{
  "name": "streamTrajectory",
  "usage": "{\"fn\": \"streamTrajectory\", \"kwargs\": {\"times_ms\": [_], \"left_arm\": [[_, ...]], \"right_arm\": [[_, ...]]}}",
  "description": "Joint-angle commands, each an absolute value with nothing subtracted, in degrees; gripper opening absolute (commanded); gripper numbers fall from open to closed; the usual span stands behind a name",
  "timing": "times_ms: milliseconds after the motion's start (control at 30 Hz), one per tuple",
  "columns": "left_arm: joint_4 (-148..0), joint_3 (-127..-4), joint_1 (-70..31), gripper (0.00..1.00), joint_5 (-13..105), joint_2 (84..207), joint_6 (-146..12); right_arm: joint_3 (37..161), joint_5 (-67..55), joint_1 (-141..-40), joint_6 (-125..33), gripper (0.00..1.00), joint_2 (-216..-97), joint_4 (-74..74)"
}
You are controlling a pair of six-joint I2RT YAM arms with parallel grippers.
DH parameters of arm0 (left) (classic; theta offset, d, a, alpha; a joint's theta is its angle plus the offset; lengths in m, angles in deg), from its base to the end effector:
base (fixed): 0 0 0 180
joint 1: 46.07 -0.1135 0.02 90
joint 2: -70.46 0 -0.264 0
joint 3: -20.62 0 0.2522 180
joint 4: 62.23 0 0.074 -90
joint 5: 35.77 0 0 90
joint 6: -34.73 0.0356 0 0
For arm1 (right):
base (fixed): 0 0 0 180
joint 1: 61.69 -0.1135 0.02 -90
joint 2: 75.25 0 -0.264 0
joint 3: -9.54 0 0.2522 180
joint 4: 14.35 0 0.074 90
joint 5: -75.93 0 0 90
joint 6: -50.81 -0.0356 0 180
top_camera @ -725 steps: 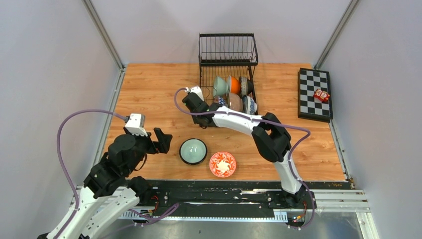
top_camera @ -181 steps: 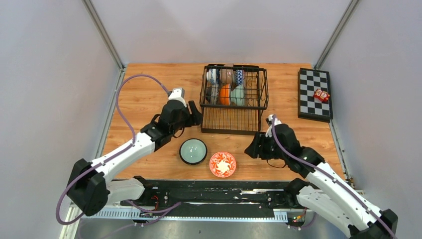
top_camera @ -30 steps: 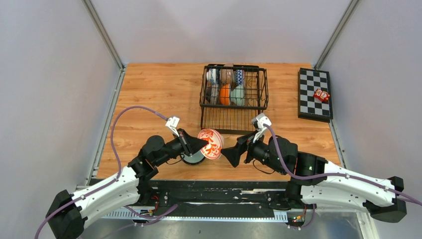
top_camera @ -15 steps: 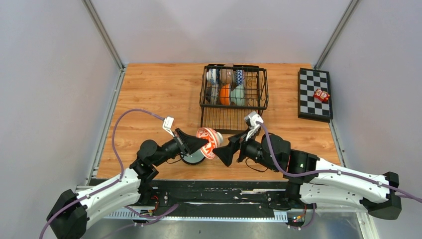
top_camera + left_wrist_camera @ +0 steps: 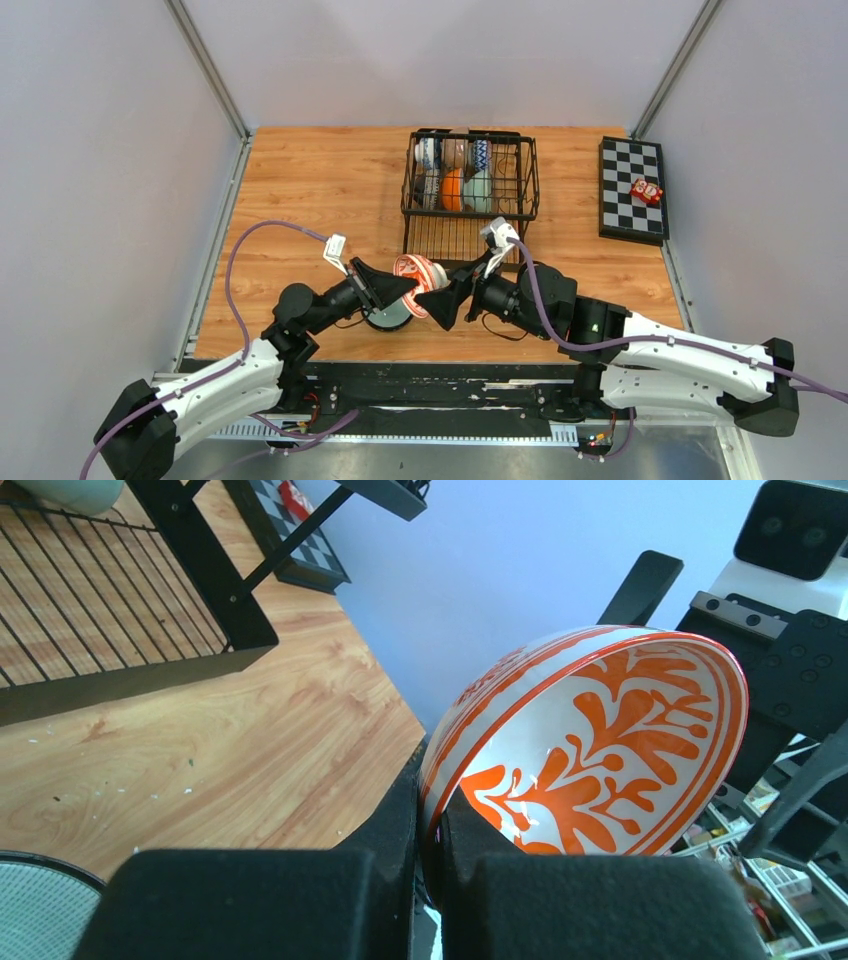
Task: Load the bowls into the dish rack
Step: Turn the bowl upside down on the dish rack.
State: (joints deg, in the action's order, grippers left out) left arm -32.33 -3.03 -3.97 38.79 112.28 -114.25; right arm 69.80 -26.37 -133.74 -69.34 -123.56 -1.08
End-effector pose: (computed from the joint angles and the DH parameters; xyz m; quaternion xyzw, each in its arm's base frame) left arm 0.1190 -0.1203 0.2329 0.0113 0.6339 -0.6473 0.4230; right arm 0.0688 0.1878 0.3604 -0.1843 0.6909 0.4927 0.4960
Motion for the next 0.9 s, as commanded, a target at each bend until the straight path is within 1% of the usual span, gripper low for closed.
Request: {"fn": "streamTrajectory", "kwargs": {"times_ms": [0,367,867], "left_arm": [[-27.12,-2.64,-4.50,0.00,39.73,111.31,-115.51],[-29.90,-4.98,-4.55,0.00,39.67,110.89,-113.86],[-39.41,-10.17,-4.59,0.00,39.74,107.17,-107.57]], "right_arm": [[71.66,-24.61,-134.58,-68.36,0.93,-124.12,-4.43],[72.68,-23.72,-134.57,-67.45,0.86,-124.97,-2.11],[72.78,-23.57,-134.57,-67.29,0.83,-124.75,1.26]]}}
